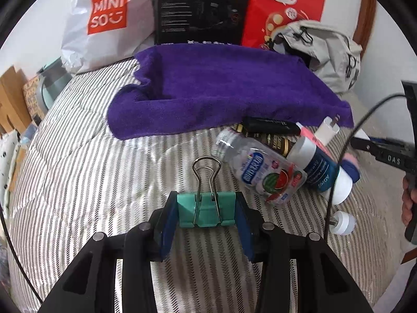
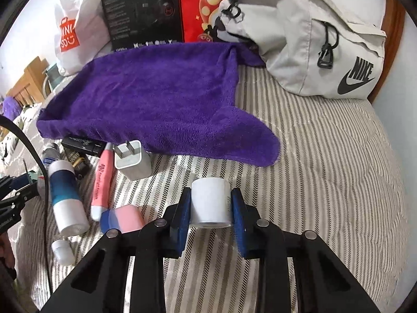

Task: Organize rigid objects
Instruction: 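Carry the clip with the left tool while the right tool sets the tape roll on the purple towel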

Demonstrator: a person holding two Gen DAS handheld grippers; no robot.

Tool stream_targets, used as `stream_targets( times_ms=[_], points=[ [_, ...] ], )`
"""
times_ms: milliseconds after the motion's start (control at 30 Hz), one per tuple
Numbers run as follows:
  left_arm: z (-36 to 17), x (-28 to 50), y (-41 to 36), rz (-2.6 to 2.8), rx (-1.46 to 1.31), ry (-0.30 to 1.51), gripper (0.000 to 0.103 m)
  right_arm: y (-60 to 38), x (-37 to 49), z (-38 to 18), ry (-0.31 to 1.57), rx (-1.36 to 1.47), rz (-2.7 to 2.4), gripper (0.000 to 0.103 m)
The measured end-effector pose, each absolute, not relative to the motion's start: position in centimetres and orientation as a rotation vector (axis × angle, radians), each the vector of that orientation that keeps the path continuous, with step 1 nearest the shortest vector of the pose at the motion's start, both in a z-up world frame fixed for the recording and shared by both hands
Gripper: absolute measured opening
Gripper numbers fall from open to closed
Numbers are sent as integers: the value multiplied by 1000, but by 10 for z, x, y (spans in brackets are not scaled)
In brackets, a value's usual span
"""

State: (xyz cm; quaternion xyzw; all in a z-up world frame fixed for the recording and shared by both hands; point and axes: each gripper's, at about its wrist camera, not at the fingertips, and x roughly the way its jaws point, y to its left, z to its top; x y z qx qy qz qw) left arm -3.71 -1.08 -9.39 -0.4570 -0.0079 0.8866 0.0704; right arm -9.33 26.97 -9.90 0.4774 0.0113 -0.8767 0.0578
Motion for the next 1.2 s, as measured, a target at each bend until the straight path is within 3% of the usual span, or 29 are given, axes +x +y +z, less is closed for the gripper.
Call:
stream_targets(
  times_ms=[667,1200],
  points=[
    [-36,-70,-19,2701,-1264,-7,40,244,-100,-53,-25,1327,-2575,30],
    [-13,-152,-19,2737,-1273,-26,40,224,-199,-31,-22,1255,-2529,30]
  ],
)
